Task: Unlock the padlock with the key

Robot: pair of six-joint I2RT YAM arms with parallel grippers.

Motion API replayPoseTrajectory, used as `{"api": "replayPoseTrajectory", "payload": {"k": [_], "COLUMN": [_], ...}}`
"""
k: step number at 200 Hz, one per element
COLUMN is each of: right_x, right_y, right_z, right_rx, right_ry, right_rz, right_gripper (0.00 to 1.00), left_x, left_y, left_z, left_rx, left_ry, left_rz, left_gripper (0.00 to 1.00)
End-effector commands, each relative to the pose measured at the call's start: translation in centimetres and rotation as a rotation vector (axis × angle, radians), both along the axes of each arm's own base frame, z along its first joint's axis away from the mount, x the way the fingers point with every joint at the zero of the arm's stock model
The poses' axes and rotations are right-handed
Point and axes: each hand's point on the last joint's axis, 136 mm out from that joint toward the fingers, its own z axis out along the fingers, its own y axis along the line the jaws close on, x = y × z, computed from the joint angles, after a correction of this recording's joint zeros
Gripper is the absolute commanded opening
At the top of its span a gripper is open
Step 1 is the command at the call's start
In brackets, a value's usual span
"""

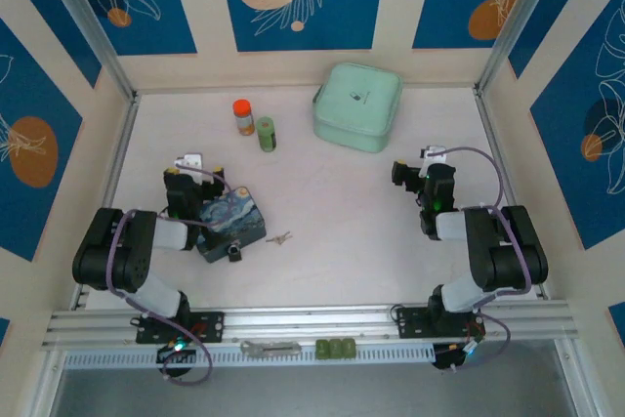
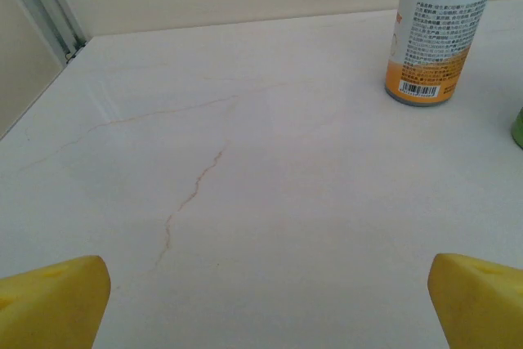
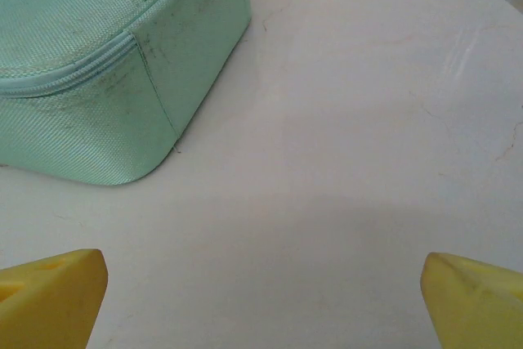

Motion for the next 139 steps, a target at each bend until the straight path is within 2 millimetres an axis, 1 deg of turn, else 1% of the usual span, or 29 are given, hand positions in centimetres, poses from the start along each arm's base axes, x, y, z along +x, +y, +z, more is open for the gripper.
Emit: {"api": "replayPoseTrajectory", "payload": {"k": [1, 139], "right_x": [0.13, 0.05], "right_y": [-0.4, -0.32], "right_z": [0.74, 0.63], "right_rx": [0.004, 0.019], "right_ry": [-0.035, -0.03], "right_rz": [-0.024, -0.007], "right_gripper": [0.99, 0.99], "left_x": [0.18, 0.05], "left_y": [-0.08, 0.07], "left_z": [-0.13, 0.0], "left_rx": [0.006, 0.008], "left_ry": [0.011, 0.002], "left_rz": [-0.017, -0.007], "left_gripper": [0.99, 0.99]}}
